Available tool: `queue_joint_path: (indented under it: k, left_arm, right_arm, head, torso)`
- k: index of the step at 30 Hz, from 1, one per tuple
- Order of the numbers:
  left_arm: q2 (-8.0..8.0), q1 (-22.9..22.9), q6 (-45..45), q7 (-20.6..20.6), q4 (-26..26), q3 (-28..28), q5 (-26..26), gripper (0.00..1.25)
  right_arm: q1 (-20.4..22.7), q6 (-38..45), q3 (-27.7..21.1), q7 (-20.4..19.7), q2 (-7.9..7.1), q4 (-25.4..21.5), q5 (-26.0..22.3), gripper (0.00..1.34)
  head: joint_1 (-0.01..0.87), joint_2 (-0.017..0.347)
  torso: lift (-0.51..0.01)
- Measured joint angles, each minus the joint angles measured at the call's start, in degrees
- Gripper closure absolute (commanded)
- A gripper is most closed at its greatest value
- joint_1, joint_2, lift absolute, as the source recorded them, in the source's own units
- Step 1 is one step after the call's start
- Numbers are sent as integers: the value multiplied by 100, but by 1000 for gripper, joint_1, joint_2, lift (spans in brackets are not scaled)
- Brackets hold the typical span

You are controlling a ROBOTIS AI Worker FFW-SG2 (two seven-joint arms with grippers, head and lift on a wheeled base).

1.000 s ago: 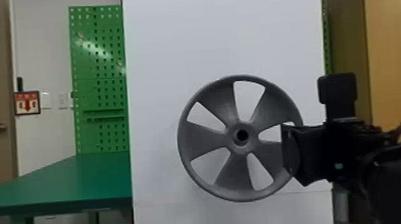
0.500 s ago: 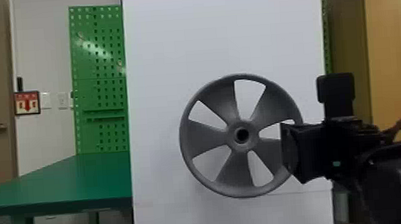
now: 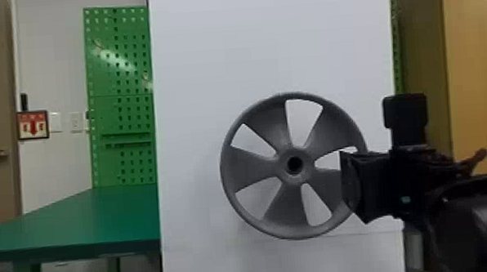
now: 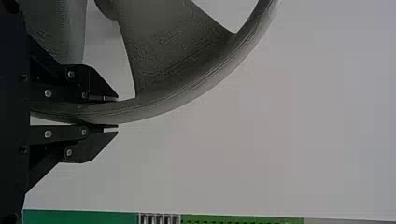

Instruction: Hold the wheel and insert it

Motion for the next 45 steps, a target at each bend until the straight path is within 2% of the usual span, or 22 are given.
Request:
queue_joint_path:
  k: [22, 45]
  left_arm:
    - [0, 0, 0, 0, 5, -18, -20, 496]
    - [0, -14, 0, 0, 5, -33, -39, 496]
  right_arm:
    - [-63, -125, -3, 0, -27, 160, 111, 1187]
    - [-128, -383, -21, 0, -67, 453, 17, 1187]
  head:
    - [0, 2]
    - [0, 2]
  torso:
    - [-498]
    - [-498]
